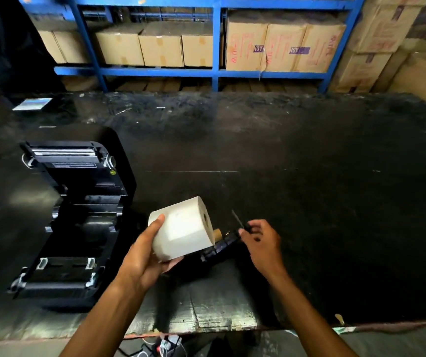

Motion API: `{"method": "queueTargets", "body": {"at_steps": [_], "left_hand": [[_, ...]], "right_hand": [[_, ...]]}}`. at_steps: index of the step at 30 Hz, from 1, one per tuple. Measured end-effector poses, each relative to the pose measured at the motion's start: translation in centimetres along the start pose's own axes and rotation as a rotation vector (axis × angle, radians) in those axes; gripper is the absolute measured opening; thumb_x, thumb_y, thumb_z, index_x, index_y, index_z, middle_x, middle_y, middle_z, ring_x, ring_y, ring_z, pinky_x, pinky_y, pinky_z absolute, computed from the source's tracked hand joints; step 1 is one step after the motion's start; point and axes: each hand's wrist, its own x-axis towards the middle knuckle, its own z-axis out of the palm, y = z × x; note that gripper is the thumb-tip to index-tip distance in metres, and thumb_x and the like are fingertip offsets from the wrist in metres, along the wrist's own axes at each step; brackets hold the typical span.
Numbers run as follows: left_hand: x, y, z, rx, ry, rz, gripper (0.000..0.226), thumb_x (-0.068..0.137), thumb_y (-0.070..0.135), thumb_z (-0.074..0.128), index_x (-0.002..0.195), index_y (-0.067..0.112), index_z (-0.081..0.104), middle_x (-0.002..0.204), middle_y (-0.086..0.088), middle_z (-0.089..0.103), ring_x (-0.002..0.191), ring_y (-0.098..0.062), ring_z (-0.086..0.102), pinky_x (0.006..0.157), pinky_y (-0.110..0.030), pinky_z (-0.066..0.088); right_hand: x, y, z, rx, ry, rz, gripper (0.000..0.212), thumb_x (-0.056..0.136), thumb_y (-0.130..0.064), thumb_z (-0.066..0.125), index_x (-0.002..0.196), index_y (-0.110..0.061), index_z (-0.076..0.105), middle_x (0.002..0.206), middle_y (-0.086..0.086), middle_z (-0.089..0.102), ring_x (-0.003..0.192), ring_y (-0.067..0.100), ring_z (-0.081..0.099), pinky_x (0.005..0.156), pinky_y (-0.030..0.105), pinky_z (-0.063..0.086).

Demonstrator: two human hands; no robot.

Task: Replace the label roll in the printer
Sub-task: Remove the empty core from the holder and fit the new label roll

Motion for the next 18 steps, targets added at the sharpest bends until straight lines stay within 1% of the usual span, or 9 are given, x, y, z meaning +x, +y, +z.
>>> {"method": "queueTargets", "body": {"at_steps": [2, 3, 5, 7, 9, 10, 14, 16, 18], "left_hand": [[0.2, 0.3, -0.2, -0.049, -0.021, 0.000, 0.039, 0.070, 0.041, 0.073, 0.103, 0.026, 0.060, 0.108, -0.009, 0.065, 0.102, -0.034, 0.062, 0.066, -0.047, 0.057], [0.3, 0.4, -0.3, -0.069, -0.035, 0.005, 0.044, 0.066, 0.042, 0.074, 0.104, 0.027, 0.060, 0.110, -0.009, 0.064, 0.104, -0.034, 0.061, 0.067, -0.048, 0.057], [0.4, 0.5, -0.4, -0.094, -0.062, 0.011, 0.050, 0.063, 0.043, 0.073, 0.109, 0.029, 0.059, 0.114, -0.009, 0.063, 0.108, -0.034, 0.060, 0.069, -0.049, 0.055], [0.6, 0.6, -0.4, -0.119, -0.085, 0.008, 0.052, 0.067, 0.044, 0.071, 0.115, 0.030, 0.056, 0.117, -0.009, 0.062, 0.110, -0.034, 0.059, 0.069, -0.049, 0.054], [0.7, 0.7, -0.3, -0.137, -0.099, 0.006, 0.047, 0.072, 0.045, 0.069, 0.115, 0.030, 0.056, 0.118, -0.009, 0.062, 0.109, -0.035, 0.059, 0.069, -0.049, 0.054], [0.8, 0.7, -0.2, -0.140, -0.105, 0.006, 0.046, 0.072, 0.045, 0.069, 0.113, 0.030, 0.056, 0.118, -0.009, 0.062, 0.109, -0.035, 0.060, 0.070, -0.049, 0.054], [1.0, 0.8, 0.2, -0.120, -0.106, 0.011, 0.059, 0.060, 0.045, 0.075, 0.114, 0.030, 0.057, 0.117, -0.009, 0.062, 0.109, -0.035, 0.059, 0.071, -0.050, 0.055], [0.9, 1.1, 0.4, -0.094, -0.092, 0.028, 0.057, 0.061, 0.045, 0.075, 0.112, 0.028, 0.059, 0.115, -0.009, 0.063, 0.108, -0.034, 0.060, 0.072, -0.050, 0.055], [0.8, 1.4, 0.7, -0.064, -0.067, 0.051, 0.056, 0.060, 0.044, 0.075, 0.110, 0.025, 0.061, 0.111, -0.009, 0.067, 0.104, -0.032, 0.063, 0.074, -0.050, 0.056]], "right_hand": [[0.9, -1.4, -1.2, 0.093, 0.105, -0.027, 0.017, 0.082, -0.007, 0.069, 0.094, -0.012, 0.060, 0.083, 0.012, 0.067, 0.074, 0.026, 0.065, 0.068, 0.032, 0.055], [1.4, -2.1, -1.8, 0.148, 0.151, -0.041, 0.016, 0.083, -0.006, 0.067, 0.096, -0.011, 0.059, 0.084, 0.016, 0.067, 0.071, 0.026, 0.065, 0.065, 0.030, 0.055], [2.2, -3.4, -2.9, 0.257, 0.221, -0.044, 0.016, 0.085, -0.006, 0.064, 0.098, -0.010, 0.058, 0.083, 0.012, 0.067, 0.067, 0.021, 0.067, 0.057, 0.019, 0.056], [2.5, -4.6, -3.6, 0.366, 0.252, -0.032, 0.012, 0.087, -0.009, 0.063, 0.096, -0.016, 0.058, 0.083, 0.004, 0.066, 0.064, 0.012, 0.069, 0.054, 0.015, 0.056], [2.3, -5.5, -3.5, 0.433, 0.242, -0.033, 0.015, 0.088, -0.012, 0.062, 0.090, -0.025, 0.057, 0.084, 0.003, 0.066, 0.066, 0.008, 0.071, 0.054, 0.014, 0.055], [2.1, -5.9, -3.1, 0.443, 0.226, -0.039, 0.017, 0.088, -0.012, 0.062, 0.089, -0.028, 0.056, 0.085, 0.004, 0.066, 0.068, 0.007, 0.071, 0.054, 0.014, 0.054], [0.9, -6.7, -1.7, 0.461, 0.209, -0.065, 0.018, 0.089, -0.012, 0.061, 0.093, -0.028, 0.055, 0.091, 0.005, 0.066, 0.073, 0.007, 0.071, 0.059, 0.014, 0.056], [0.5, -6.9, -1.5, 0.407, 0.241, -0.152, 0.021, 0.088, -0.015, 0.061, 0.097, -0.033, 0.054, 0.095, -0.002, 0.065, 0.079, 0.006, 0.070, 0.066, 0.014, 0.056], [0.3, -7.1, -1.6, 0.314, 0.269, -0.255, 0.023, 0.087, -0.019, 0.062, 0.102, -0.035, 0.054, 0.099, -0.007, 0.065, 0.088, 0.007, 0.068, 0.074, 0.018, 0.057]]}}
